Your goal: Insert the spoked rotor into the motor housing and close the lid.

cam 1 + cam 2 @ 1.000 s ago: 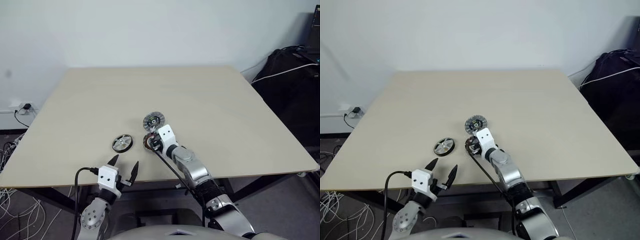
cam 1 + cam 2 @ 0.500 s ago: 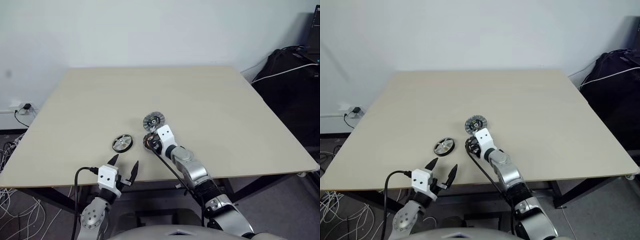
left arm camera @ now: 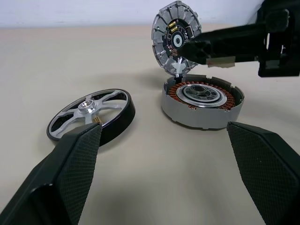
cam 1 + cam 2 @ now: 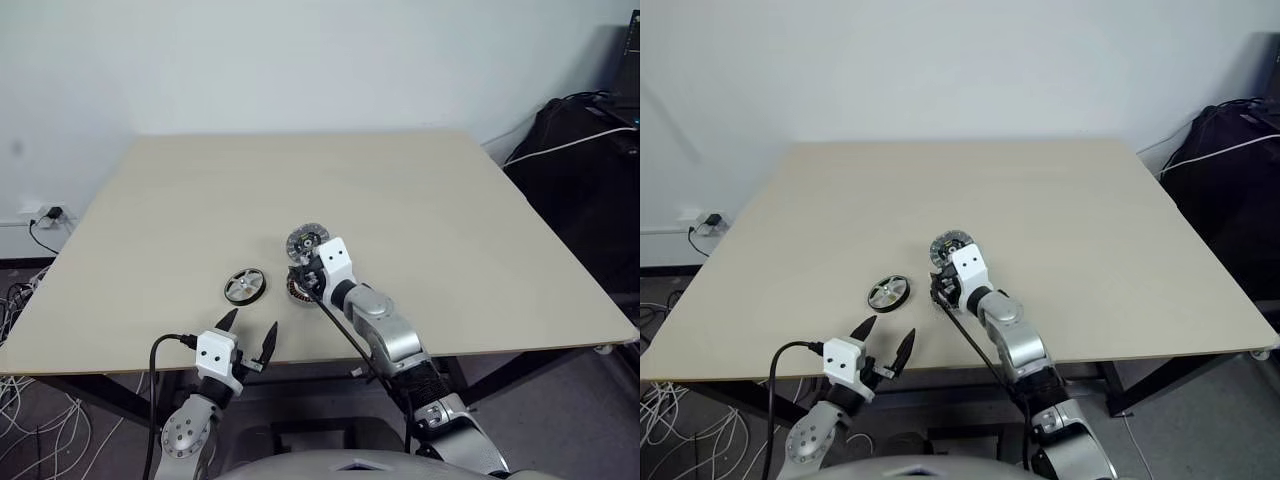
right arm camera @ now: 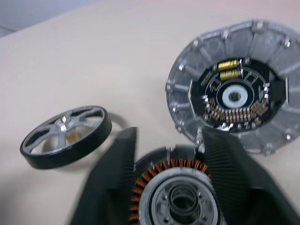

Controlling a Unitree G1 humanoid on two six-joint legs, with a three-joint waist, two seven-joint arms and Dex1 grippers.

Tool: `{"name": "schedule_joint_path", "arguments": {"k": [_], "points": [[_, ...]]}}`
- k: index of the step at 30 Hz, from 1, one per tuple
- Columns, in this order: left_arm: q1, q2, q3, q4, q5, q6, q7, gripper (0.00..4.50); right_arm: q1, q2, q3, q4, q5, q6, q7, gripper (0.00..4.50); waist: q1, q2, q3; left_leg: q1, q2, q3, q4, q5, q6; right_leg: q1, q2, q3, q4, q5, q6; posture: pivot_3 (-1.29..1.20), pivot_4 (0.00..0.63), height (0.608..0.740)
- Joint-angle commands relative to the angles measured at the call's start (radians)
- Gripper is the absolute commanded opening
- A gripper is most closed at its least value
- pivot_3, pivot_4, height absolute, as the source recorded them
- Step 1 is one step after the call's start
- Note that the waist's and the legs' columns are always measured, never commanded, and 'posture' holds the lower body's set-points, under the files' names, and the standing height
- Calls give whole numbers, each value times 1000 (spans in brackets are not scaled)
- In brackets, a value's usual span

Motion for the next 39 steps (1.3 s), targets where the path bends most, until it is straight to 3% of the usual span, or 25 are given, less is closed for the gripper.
{"name": "schedule_joint_path", "arguments": {"k": [1,4,5,23,39], "points": [[-12,0,-2,-30,-10,-6,-4,4500,-19,16,11,-57,-14,47,-26,1085,0,0,0,0,0,0,0,0,0,0,0,0,0,0,0,0,0,740],[-16,0,0,-26,-12,-6,-7,4500,-37,19,36,-57,-42,103,-46,111,0,0,0,0,0,0,0,0,0,0,0,0,0,0,0,0,0,740],[-17,-1,0,-24,-13,-6,-7,4500,-43,22,41,-58,-45,117,-47,48,0,0,0,0,0,0,0,0,0,0,0,0,0,0,0,0,0,740],[-10,-13,5,-19,-12,-12,4,4500,-211,45,30,161,-95,162,-102,48,-2,0,0,-1,0,1,0,1,-2,-1,0,0,0,0,0,0,0,740],[-1,-12,-4,-42,-10,-5,10,4500,-198,39,8,202,-102,154,-115,48,-5,0,0,-1,0,1,0,1,-1,-1,0,0,1,0,0,0,0,740]]}}
